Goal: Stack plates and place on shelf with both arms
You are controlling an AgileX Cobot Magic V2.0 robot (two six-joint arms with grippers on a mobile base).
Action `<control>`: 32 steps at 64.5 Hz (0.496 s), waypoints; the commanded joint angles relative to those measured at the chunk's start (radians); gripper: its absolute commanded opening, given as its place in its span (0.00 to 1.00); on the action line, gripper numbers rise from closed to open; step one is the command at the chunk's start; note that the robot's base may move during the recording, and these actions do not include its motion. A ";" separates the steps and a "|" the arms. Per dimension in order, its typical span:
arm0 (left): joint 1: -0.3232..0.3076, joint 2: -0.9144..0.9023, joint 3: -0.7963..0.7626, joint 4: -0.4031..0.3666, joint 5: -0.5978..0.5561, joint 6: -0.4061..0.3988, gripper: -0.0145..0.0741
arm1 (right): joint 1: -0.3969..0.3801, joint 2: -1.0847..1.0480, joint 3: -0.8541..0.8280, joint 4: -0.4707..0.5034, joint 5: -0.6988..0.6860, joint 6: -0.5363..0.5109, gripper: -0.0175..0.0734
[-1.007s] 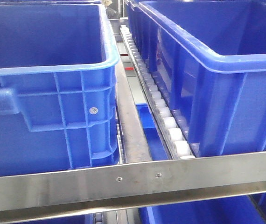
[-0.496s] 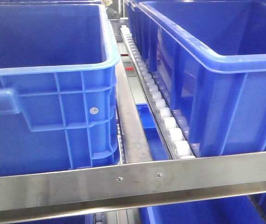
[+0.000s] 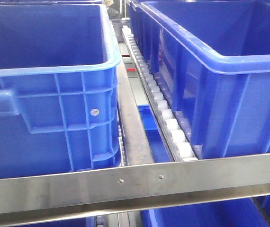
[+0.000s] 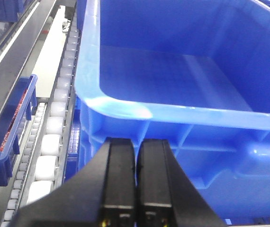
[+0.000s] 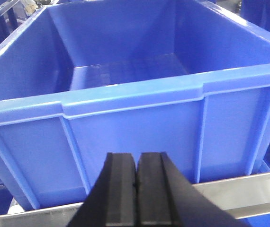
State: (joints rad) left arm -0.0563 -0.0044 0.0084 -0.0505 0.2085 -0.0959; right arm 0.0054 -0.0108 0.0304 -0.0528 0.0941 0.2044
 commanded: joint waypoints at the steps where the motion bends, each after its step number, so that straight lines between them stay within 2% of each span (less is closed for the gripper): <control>1: 0.001 -0.020 0.002 0.003 -0.091 -0.012 0.26 | 0.002 -0.019 -0.001 -0.006 -0.085 -0.003 0.25; 14: 0.001 -0.020 0.002 0.056 -0.126 -0.012 0.26 | 0.002 -0.019 -0.001 -0.006 -0.085 -0.003 0.25; 32: 0.001 -0.020 0.002 0.051 -0.127 -0.012 0.26 | 0.002 -0.019 -0.001 -0.006 -0.085 -0.003 0.25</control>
State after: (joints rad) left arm -0.0563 -0.0044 0.0084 0.0000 0.1768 -0.0967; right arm 0.0054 -0.0108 0.0304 -0.0528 0.0941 0.2044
